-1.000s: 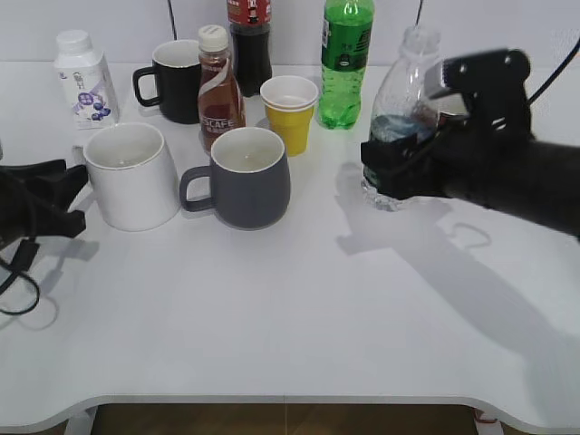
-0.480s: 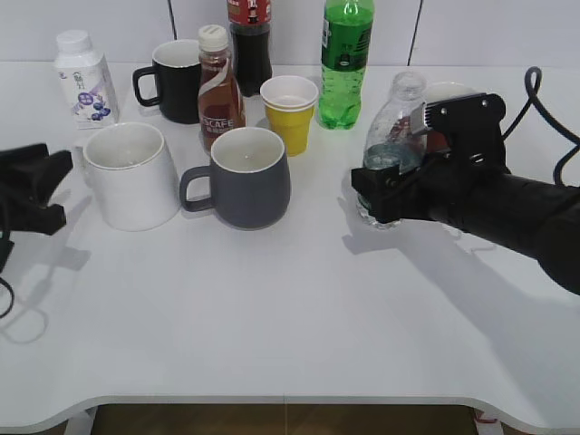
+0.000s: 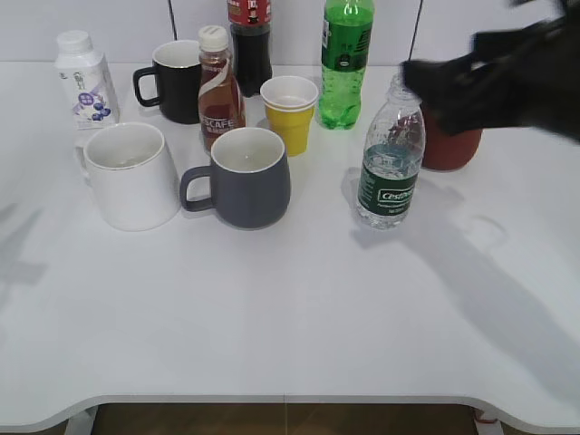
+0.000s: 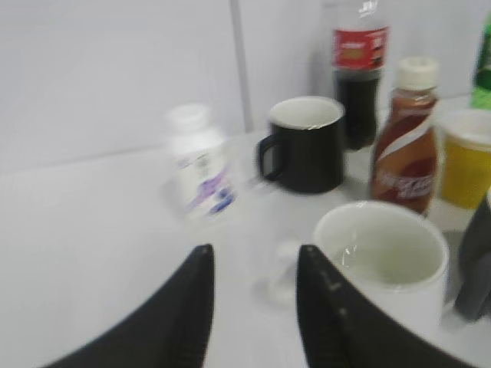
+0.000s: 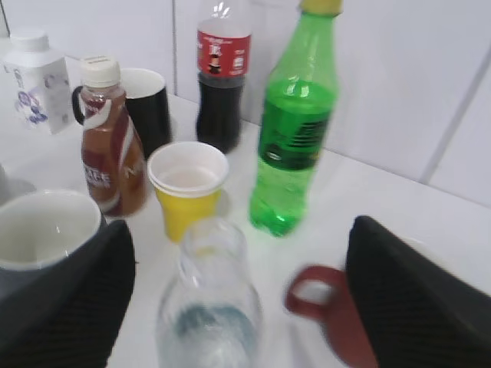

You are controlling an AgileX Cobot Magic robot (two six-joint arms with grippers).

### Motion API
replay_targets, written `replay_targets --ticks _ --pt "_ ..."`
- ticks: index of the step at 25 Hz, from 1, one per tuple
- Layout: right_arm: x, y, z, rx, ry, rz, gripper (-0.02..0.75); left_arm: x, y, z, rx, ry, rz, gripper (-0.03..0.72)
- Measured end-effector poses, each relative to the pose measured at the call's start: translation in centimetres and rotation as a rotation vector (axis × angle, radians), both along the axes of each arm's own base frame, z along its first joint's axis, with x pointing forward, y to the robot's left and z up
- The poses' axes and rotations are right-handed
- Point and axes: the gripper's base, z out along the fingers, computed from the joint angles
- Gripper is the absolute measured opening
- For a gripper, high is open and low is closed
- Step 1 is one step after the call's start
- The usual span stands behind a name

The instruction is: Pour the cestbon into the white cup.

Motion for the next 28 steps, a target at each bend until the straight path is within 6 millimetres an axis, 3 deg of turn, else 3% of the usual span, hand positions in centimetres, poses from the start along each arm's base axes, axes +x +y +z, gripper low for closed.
replay_targets --ticks 5,8,10,14,21,24,28 --pt "-4.5 -2.0 3.1 -0.101 0.085 -0.037 0.65 -5.8 1.6 5.1 -0.046 0.038 0.162 0.424" --pt "-7.5 -3.3 4.0 -0.145 0.176 -0.057 0.649 -9.4 2.0 7.9 -0.151 0.074 0.184 0.54" --pt "-9.6 -4.2 4.3 -0.156 0.249 -0.065 0.648 -11.6 2.1 9.2 -0.199 0.104 0.167 0.575" --pt "-14.1 -6.2 4.6 -0.169 0.387 -0.059 0.638 -15.2 2.5 9.4 -0.175 0.239 0.142 0.592" --pt "-21.4 -10.6 3.8 -0.222 0.52 -0.08 0.594 -19.4 3.5 6.6 -0.066 0.42 0.152 0.591" --pt "-23.2 -11.8 3.4 -0.175 0.444 -0.078 0.588 -19.9 3.7 5.2 -0.027 0.417 0.137 0.591" --pt "-23.5 -11.8 1.4 -0.14 0.383 -0.065 0.586 -19.6 3.6 4.6 -0.032 0.352 0.125 0.591"
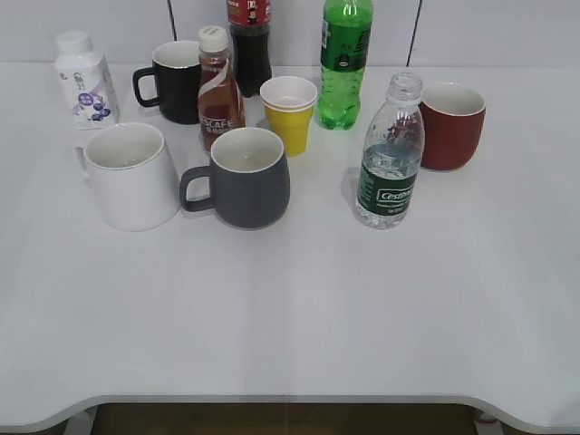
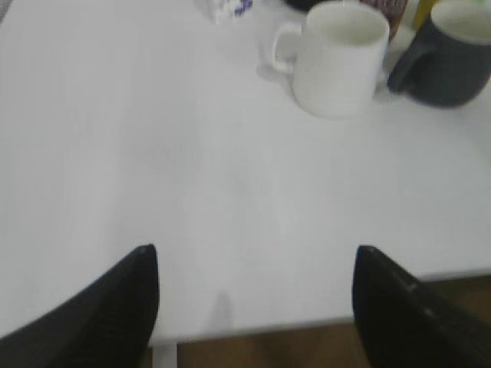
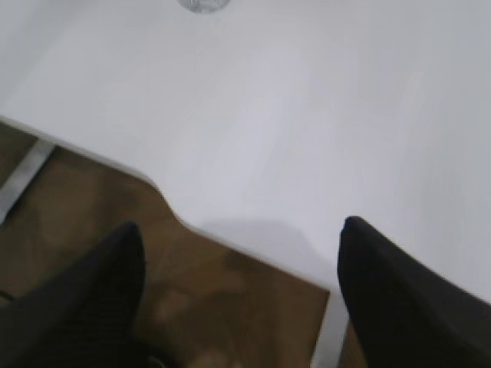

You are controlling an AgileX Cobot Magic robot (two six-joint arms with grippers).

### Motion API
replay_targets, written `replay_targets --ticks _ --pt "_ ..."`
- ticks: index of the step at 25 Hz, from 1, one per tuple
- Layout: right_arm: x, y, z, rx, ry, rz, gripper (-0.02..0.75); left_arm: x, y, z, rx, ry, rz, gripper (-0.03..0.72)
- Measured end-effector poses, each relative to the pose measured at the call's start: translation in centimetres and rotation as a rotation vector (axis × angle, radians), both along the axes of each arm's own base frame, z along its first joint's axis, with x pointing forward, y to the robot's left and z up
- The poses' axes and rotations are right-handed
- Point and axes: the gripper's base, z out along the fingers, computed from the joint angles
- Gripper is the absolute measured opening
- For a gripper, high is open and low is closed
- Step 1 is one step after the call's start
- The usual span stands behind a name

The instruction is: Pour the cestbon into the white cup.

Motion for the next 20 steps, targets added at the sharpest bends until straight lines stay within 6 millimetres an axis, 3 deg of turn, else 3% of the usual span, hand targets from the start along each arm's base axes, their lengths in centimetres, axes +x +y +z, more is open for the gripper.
replay_targets --ticks 14,20 --pt "0.31 0.12 -0.19 0.0 -0.035 0.001 0.575 0.61 -0.17 -0.14 0.0 -0.043 -0.011 0.546" --pt "-0.5 -0.41 -0.13 0.025 -0.085 -0.184 0.575 -0.04 -0.08 -0.2 -0.004 -0.081 0.052 0.533"
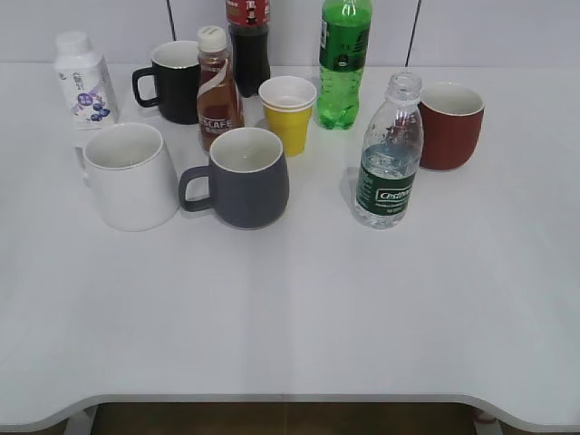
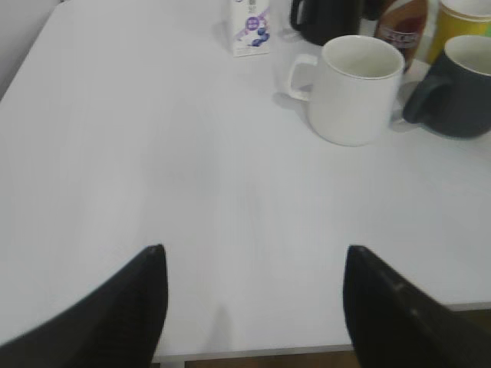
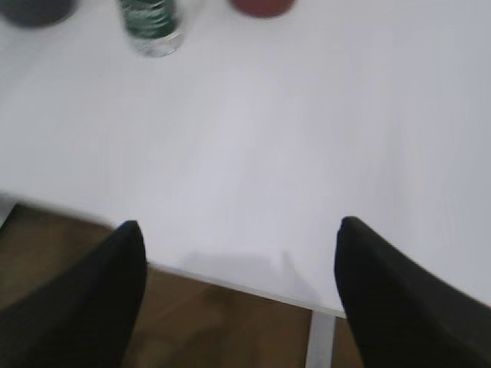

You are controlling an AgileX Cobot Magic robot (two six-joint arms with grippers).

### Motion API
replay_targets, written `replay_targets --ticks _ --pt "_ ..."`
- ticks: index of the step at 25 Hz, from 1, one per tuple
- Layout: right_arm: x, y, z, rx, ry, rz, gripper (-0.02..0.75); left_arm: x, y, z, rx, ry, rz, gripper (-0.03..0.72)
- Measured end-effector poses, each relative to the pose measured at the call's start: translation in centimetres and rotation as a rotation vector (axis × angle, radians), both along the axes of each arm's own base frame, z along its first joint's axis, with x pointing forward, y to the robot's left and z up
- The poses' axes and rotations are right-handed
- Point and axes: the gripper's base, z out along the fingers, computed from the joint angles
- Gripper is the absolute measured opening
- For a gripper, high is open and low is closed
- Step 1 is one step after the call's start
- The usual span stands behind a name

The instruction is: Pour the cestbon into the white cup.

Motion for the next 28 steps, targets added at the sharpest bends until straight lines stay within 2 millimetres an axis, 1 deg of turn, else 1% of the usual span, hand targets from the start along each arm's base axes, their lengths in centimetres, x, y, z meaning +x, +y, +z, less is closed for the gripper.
replay_targets --ticks 4,6,28 --pt "-1.12 -0.3 0.0 0.018 -0.065 -0.171 0.575 -0.03 -0.05 0.0 0.0 0.0 0.058 0.511" --pt "-1.21 -0.3 0.01 0.017 -0.072 -0.203 0.575 -0.03 -0.07 0.0 -0.001 0.0 0.064 0.501" --pt "-1.22 -0.26 0.0 0.022 -0.07 -0.203 0.574 -0.02 -0.06 -0.04 0.0 0.001 0.065 0.402"
